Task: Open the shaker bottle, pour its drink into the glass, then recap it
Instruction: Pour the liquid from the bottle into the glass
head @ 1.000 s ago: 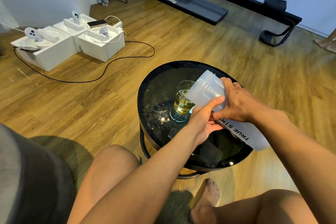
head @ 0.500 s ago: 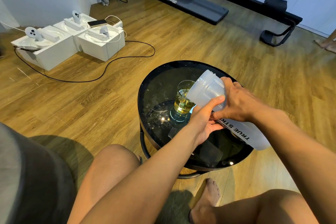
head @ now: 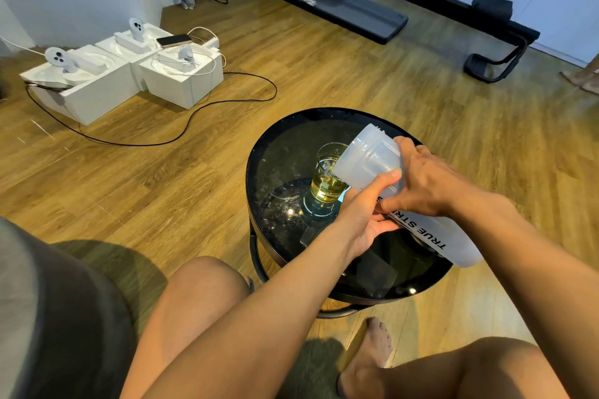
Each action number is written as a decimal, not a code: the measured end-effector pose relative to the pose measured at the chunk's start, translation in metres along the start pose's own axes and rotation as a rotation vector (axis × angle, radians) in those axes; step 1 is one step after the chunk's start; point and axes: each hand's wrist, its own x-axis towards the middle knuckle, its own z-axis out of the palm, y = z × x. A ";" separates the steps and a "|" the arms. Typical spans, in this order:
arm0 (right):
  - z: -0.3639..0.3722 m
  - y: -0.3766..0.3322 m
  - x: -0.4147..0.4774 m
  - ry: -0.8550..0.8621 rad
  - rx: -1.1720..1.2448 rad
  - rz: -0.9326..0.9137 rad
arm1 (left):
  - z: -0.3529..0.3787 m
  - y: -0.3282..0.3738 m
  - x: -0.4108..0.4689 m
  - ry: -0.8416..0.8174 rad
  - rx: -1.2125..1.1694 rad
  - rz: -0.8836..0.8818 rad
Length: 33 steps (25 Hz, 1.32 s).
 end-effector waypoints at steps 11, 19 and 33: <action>-0.001 0.000 0.001 -0.008 -0.012 0.005 | 0.002 0.001 -0.002 0.007 -0.017 -0.005; -0.001 -0.001 0.001 -0.009 -0.009 0.006 | 0.002 0.002 -0.003 0.020 -0.008 -0.009; -0.001 -0.002 0.000 -0.010 -0.022 0.016 | 0.002 0.001 -0.002 0.028 0.000 -0.011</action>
